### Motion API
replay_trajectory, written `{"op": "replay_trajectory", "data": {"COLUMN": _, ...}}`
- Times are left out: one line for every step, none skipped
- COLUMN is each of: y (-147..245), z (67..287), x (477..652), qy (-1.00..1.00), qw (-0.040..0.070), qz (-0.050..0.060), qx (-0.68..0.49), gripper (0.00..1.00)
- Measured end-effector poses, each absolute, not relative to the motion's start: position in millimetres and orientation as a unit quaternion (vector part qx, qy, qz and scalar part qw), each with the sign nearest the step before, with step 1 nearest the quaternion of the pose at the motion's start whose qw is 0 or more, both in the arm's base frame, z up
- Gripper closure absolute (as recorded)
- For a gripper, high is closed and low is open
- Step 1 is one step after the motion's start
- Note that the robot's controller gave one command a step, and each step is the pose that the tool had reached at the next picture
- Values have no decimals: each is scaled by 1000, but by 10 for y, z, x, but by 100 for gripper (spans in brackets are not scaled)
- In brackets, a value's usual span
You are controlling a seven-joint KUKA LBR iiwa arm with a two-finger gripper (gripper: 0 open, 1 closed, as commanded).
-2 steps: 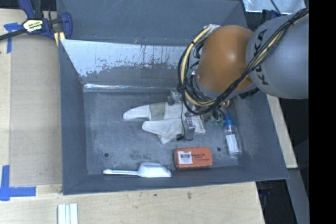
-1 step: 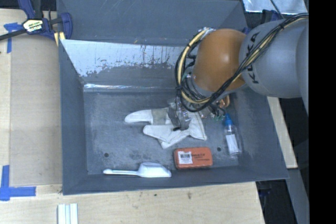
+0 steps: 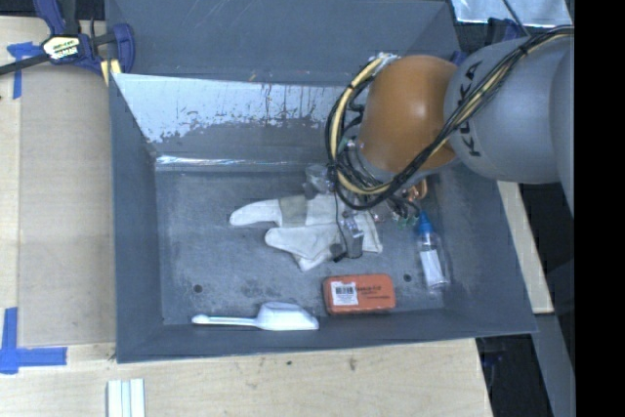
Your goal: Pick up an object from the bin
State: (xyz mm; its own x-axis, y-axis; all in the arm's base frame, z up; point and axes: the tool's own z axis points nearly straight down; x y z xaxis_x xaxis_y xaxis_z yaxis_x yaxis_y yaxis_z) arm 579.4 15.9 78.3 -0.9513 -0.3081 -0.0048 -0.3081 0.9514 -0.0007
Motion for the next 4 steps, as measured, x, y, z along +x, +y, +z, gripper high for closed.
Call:
{"op": "replay_trajectory", "data": {"y": 159, "z": 782, "x": 5794, "qy": 988, "qw": 2, "qz": 0, "qx": -156, "gripper": 0}}
{"op": "replay_trajectory", "data": {"y": 41, "z": 1140, "x": 5748, "qy": 978, "qw": 0, "qz": 1, "qx": -208, "gripper": 0}}
{"op": "replay_trajectory", "data": {"y": -198, "z": 808, "x": 5779, "qy": 984, "qw": 3, "qz": 0, "qx": -178, "gripper": 100}}
{"op": "replay_trajectory", "data": {"y": -203, "z": 803, "x": 5774, "qy": 984, "qw": 2, "qz": 0, "qx": -178, "gripper": 0}}
